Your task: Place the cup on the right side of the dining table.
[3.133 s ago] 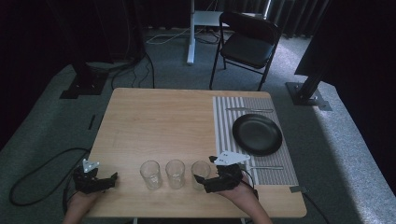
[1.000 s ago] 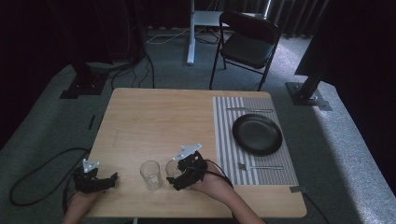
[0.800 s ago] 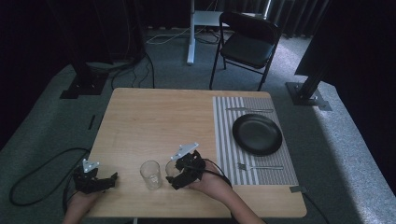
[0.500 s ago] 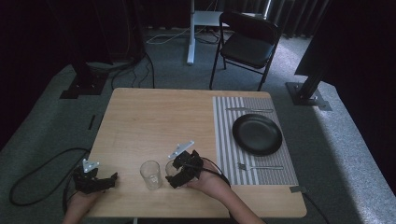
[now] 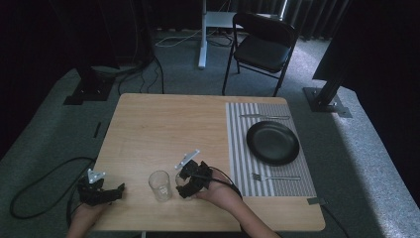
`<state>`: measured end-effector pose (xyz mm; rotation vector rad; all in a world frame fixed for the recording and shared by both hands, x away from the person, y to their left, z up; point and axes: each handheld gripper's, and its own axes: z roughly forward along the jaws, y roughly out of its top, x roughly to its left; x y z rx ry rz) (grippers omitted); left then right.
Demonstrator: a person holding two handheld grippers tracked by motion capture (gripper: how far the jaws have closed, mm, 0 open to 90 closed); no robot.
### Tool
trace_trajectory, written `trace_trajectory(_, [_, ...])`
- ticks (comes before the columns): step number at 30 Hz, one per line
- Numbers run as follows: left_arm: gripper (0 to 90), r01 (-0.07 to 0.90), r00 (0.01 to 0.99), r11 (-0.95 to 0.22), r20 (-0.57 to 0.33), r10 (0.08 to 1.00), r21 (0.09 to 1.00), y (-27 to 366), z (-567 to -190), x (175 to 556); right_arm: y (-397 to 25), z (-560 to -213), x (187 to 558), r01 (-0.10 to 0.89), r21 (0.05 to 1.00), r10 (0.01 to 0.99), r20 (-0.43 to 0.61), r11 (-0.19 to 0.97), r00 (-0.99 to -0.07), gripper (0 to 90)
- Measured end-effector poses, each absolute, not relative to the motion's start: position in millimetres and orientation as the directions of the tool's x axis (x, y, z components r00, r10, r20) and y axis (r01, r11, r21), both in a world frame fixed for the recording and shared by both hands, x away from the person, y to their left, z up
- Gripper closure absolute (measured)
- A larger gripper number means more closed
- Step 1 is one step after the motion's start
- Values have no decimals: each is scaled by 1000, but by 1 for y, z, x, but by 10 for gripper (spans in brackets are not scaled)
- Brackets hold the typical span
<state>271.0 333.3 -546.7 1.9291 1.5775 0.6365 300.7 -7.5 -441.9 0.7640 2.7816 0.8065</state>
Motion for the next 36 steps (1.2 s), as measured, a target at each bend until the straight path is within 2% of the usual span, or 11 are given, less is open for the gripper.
trace_trajectory(7, [5,713,193,-148,11,981,685,333,-547,271,-5,-442,301,416,522,497,-20,745,-867,276])
trace_trajectory(16, [6,713,194,-149,12,981,685,333,-547,271,-8,-442,303,419,532,492,4,736,-870,278])
trace_trajectory(36, [6,713,194,-149,12,981,685,333,-547,271,-11,-430,317,425,548,515,-12,720,-857,279])
